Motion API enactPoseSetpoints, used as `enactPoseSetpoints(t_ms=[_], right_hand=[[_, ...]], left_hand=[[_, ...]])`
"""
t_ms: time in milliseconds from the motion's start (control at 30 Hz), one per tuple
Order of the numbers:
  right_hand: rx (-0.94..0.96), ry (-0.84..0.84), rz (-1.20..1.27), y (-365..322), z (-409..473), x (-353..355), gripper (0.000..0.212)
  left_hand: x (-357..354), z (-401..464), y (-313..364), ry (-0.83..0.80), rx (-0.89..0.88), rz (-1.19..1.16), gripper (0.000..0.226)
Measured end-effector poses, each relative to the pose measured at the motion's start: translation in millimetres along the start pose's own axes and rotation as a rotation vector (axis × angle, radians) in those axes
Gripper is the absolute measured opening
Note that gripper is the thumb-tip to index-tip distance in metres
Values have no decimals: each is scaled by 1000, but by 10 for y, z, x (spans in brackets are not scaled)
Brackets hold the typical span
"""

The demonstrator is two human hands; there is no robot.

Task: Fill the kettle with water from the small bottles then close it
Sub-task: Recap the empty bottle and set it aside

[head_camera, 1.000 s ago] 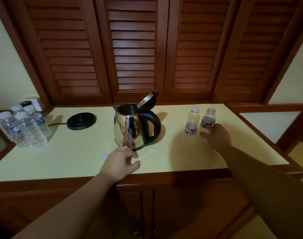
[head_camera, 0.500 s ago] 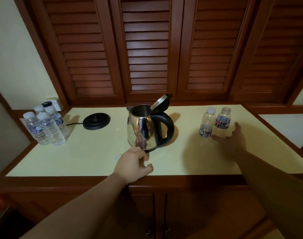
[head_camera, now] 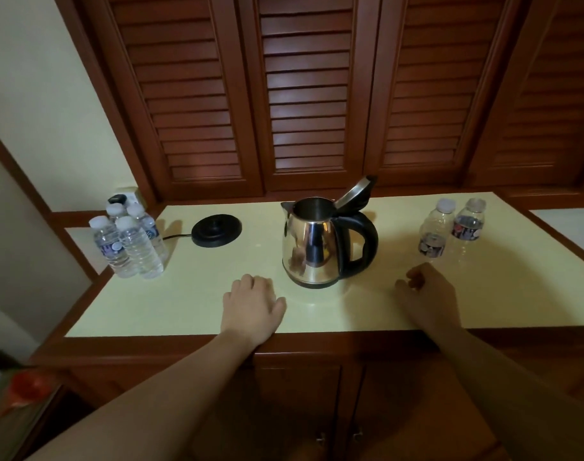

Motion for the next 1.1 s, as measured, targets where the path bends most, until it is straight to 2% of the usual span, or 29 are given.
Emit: enactPoseSetpoints(t_ms=[167,300,433,500,600,767,833,933,967,1100], right_hand=[[-70,44,56,45,30,141,19],[-86,73,20,199,153,389,17],[-112,120,-9,445,380,718,20],[-128,180,1,555,550,912,29],[-135,218,9,638,834,1114,57],[-161,11,-22,587,1370,1055,94],[-130,-75,-61,523,1488,980,86],[-94,-217,-113,538,1561,869,42],[-88,-227,-97,580,1581,857,35],[-67,-93,-20,672,1525,1077,48]], left_hand=[[-124,36,207,-5,-145,-167,29],[-231,-1,751,-46,-353,-314,38],[-300,85,1408,-41,-418,-479,40],[-294,170,1760,-2,-436,-546,35],[-246,336,2238,54,-457,-616,25],[-61,782,2734,130,-411,-694,29],[21,933,2838,159,-375,-725,28],[98,1075,2953,181,-348,-771,26],[109,1107,2981,186,-350,-785,24],[180,1218,3108,188,-371,-788,23]])
Point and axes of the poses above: each hand's wrist, its own z-axis towards the middle knuckle, its own x-axis out of the back of the hand, y = z × x, the point moved 6 cm from there along z, towards the middle knuckle, and after that the axes turned 7 degrees about -x, right-handed, at the moved point
